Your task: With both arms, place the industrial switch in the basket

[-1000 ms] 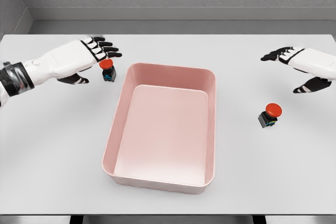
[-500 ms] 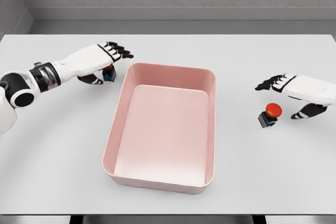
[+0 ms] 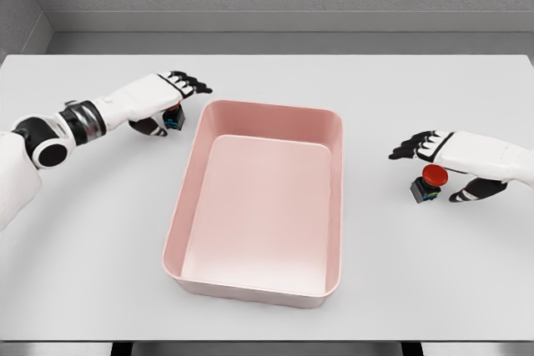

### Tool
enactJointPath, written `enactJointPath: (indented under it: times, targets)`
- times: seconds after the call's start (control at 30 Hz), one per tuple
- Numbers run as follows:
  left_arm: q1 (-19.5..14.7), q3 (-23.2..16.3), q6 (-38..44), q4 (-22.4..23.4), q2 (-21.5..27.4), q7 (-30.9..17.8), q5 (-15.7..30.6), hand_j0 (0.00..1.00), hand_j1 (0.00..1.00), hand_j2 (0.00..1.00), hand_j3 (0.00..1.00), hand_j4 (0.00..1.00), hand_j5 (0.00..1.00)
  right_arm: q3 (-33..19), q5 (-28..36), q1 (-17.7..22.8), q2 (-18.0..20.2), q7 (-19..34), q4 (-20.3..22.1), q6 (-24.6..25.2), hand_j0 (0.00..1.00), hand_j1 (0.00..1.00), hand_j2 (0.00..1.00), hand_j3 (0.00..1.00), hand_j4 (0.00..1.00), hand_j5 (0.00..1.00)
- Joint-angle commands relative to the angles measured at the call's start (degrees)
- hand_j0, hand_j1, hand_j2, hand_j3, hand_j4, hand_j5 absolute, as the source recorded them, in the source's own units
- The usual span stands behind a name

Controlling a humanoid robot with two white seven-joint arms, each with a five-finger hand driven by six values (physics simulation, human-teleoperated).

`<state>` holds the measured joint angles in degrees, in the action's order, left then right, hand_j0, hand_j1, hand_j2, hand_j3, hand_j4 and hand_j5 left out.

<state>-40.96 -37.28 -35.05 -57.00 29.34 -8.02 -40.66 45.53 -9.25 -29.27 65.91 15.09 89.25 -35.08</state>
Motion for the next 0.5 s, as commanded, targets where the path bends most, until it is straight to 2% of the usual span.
enactJointPath:
  times: [0.0, 0.13, 0.2, 0.33, 0.43, 0.47]
  targets:
    - [0.00, -0.08, 0.05, 0.13, -0.07, 0.11, 0.49, 0.99, 0.99, 0.99, 0.99, 0.99, 0.99, 0.00, 0.38, 0.00, 0.09, 0.03, 0.31, 0.08, 1.00, 1.00, 1.00, 1.00, 1.00, 1.00]
    - [0.00, -0.08, 0.05, 0.05, 0.54, 0.11, 0.58, 0.99, 0.99, 0.99, 0.99, 0.99, 0.99, 0.17, 0.38, 0.62, -0.17, 0.29, 0.14, 0.08, 1.00, 1.00, 1.00, 1.00, 1.00, 1.00]
    - [0.00, -0.08, 0.05, 0.04, 0.54, 0.11, 0.58, 0.84, 0.84, 0.84, 0.84, 0.84, 0.84, 0.17, 0.38, 0.97, -0.26, 0.38, -0.04, 0.08, 0.99, 0.99, 0.99, 0.99, 0.99, 0.99]
    - [-0.44, 0.01, 0.05, 0.66, 0.63, 0.11, 0.76, 0.77, 0.77, 0.77, 0.77, 0.77, 0.77, 0.17, 0.29, 0.88, -0.35, 0.56, -0.22, 0.08, 0.91, 0.91, 0.91, 0.91, 0.91, 0.91]
    - [-0.44, 0.01, 0.05, 0.83, 0.72, 0.11, 0.76, 0.66, 0.66, 0.66, 0.66, 0.66, 0.66, 0.17, 0.29, 0.88, -0.44, 0.56, -0.30, 0.08, 0.88, 0.88, 0.88, 0.88, 0.88, 0.88]
    - [-0.44, 0.01, 0.05, 0.75, 0.81, 0.11, 0.93, 0.53, 0.53, 0.53, 0.53, 0.53, 0.53, 0.17, 0.20, 0.97, -0.52, 0.56, -0.48, 0.08, 0.87, 0.87, 0.87, 0.87, 0.87, 0.87]
